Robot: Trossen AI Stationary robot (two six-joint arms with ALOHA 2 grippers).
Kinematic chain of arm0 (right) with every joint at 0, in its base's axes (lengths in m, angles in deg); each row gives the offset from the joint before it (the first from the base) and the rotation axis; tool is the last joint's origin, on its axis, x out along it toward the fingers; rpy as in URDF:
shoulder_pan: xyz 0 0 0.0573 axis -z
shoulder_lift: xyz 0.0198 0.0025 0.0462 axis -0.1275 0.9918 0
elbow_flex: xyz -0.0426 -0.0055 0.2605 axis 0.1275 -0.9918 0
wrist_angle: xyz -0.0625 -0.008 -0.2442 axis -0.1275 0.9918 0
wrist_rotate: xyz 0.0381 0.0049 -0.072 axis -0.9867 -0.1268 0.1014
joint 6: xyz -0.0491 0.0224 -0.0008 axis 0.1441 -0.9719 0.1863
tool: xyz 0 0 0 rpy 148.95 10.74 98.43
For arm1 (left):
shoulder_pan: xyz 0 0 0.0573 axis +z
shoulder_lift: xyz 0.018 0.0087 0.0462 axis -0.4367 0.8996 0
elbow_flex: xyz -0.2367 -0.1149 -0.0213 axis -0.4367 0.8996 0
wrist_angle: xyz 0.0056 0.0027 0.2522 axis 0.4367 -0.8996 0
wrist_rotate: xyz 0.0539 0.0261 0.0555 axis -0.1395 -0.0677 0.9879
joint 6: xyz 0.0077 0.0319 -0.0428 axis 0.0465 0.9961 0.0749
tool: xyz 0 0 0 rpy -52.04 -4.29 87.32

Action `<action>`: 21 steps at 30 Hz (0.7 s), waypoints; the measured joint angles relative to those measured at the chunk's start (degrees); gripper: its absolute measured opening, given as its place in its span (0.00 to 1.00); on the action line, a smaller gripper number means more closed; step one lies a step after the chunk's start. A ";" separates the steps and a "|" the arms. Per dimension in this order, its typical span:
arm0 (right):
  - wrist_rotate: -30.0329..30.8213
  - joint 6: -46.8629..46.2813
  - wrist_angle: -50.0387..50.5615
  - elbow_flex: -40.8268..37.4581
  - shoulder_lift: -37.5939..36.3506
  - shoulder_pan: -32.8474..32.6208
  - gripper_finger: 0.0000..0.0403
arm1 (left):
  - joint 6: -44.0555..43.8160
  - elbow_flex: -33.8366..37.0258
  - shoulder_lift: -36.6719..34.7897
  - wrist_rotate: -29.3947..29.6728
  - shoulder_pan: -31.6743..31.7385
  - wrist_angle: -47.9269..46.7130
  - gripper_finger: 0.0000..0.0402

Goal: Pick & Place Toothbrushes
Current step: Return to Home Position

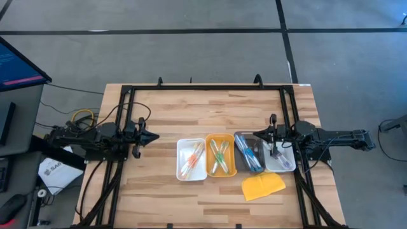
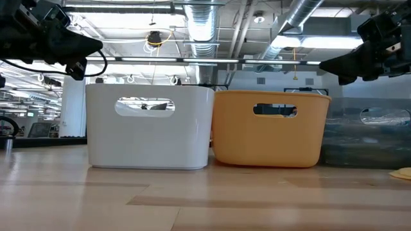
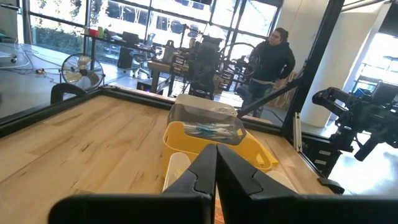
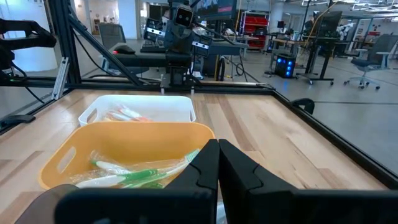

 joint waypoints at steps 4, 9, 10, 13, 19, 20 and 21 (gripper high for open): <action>0.00 0.00 0.01 0.00 0.00 0.00 0.00 | -0.02 0.00 0.00 -6.31 0.03 0.21 0.01; 0.00 0.00 0.00 -0.01 0.00 0.00 0.00 | 0.00 0.00 0.38 -32.02 0.01 0.77 0.01; 0.01 0.00 0.02 0.00 0.00 0.00 0.00 | 0.00 0.00 0.44 -35.49 0.01 0.88 0.01; 0.01 0.00 0.02 0.00 0.00 0.00 0.00 | 0.00 0.00 0.61 -40.37 -0.01 1.03 0.01; 0.00 0.00 0.02 0.00 -0.01 0.00 0.00 | 0.00 0.00 0.61 -40.61 -0.01 1.12 0.01; 0.00 0.00 0.02 -0.02 0.00 0.00 0.00 | 0.00 0.00 0.61 -40.63 -0.01 1.14 0.01; 0.01 0.00 0.02 -0.01 -0.01 0.00 0.00 | 0.00 0.00 0.61 -40.67 -0.01 1.14 0.01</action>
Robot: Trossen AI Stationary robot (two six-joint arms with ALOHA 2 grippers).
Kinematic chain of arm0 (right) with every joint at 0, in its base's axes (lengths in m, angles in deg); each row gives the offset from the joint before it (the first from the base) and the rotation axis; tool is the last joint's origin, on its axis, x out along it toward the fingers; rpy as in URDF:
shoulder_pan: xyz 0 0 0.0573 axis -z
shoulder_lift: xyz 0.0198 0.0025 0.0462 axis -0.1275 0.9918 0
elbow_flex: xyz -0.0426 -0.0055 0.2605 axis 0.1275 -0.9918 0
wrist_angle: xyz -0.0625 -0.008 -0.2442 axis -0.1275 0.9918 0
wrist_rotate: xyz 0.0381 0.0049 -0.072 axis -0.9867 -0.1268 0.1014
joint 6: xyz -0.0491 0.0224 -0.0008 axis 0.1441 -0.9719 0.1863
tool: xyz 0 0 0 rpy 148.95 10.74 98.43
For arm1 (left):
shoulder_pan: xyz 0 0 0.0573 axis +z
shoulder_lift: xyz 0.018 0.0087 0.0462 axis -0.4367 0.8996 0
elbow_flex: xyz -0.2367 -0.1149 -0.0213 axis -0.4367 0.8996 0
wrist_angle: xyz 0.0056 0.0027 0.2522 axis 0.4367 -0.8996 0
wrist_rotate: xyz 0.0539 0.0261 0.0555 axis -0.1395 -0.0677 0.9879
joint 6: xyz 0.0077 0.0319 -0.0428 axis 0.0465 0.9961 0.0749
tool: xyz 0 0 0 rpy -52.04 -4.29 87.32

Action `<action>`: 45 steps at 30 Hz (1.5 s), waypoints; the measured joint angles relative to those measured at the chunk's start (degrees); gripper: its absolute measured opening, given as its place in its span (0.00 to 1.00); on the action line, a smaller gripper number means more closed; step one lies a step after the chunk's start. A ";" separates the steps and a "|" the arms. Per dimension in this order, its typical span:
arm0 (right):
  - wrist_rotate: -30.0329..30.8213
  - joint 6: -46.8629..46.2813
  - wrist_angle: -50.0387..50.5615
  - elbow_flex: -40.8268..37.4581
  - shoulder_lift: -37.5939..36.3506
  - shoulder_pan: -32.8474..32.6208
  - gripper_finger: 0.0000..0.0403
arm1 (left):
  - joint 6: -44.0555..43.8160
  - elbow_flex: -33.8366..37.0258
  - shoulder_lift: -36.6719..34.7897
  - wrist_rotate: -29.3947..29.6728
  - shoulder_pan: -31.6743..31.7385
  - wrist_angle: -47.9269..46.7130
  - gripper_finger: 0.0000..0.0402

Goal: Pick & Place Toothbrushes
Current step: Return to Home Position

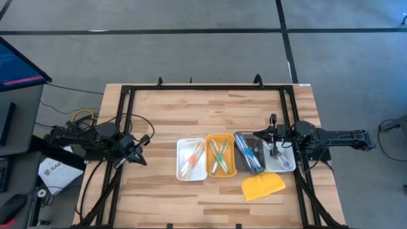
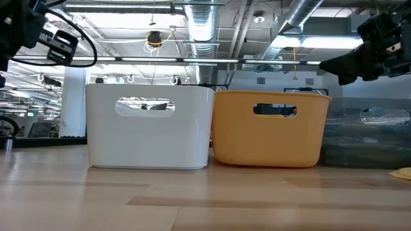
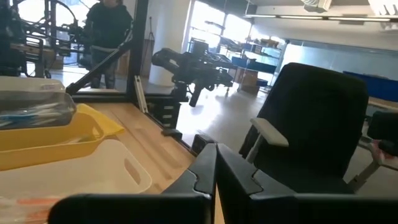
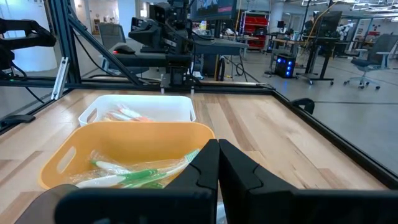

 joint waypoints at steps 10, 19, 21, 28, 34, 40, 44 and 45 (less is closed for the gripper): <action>0.00 0.00 0.00 -0.01 -0.01 0.00 0.00 | 0.00 0.00 0.02 0.96 0.00 0.35 0.01; -0.01 0.00 0.00 0.01 0.01 0.00 0.00 | 3.66 0.00 0.02 23.76 0.02 0.31 0.01; 0.00 0.00 0.00 -0.01 0.00 0.00 0.00 | 3.61 0.00 0.02 25.26 0.02 0.29 0.01; -0.01 0.00 0.00 -0.01 -0.01 0.00 0.00 | 3.61 0.00 0.02 24.64 0.02 0.00 0.01; -0.01 0.00 0.00 -0.01 0.00 0.00 0.00 | 3.61 0.00 0.02 24.64 0.02 -0.20 0.01; -0.01 0.00 0.00 -0.01 0.01 0.00 0.00 | 3.61 0.02 0.02 24.86 0.02 -0.44 0.01; -0.01 0.00 0.00 -0.01 -0.02 0.00 0.00 | 3.61 0.04 0.02 24.78 0.02 -0.48 0.01; 0.00 0.00 0.00 -0.01 0.01 0.00 0.00 | 3.61 0.04 0.02 24.68 0.02 -0.51 0.01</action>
